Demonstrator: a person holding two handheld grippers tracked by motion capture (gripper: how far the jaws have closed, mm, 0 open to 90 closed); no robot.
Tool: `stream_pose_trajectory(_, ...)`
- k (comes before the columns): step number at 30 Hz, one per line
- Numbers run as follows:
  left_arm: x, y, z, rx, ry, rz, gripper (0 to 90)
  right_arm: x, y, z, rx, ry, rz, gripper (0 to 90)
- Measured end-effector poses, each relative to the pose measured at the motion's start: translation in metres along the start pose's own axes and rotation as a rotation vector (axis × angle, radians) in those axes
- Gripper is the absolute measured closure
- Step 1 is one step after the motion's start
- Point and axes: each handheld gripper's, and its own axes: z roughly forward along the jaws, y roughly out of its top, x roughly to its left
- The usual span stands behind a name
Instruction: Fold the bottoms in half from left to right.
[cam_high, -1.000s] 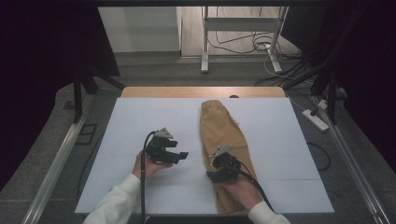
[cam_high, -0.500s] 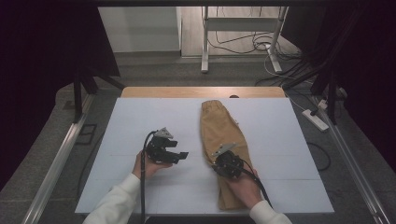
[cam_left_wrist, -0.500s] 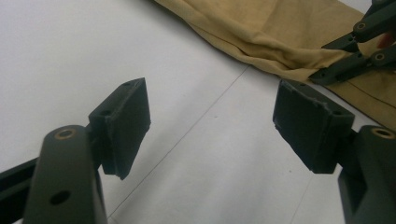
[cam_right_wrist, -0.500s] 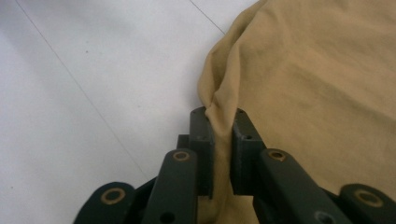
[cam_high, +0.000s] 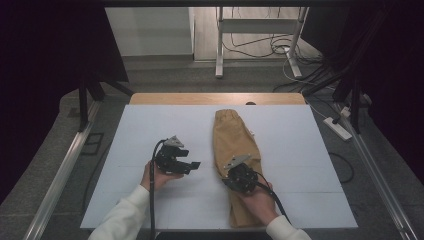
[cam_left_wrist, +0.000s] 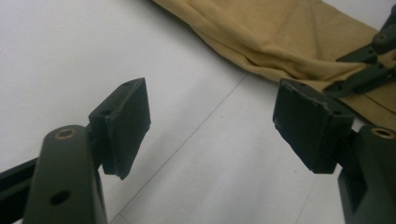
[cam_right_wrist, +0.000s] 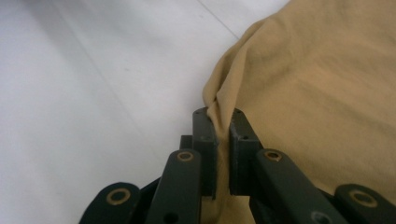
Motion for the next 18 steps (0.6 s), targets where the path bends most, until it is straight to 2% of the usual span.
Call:
stream_pose_trajectory(10,0.004,0.0,-0.004,-0.009,0.008,-0.009,27.1,0.024,0.009,0.007,-0.019,0.076,-0.025,83.9)
stream_pose_trajectory(18,0.005,-0.001,-0.005,-0.013,0.011,-0.012,27.1,0.04,0.013,0.015,-0.003,0.103,-0.051,83.8)
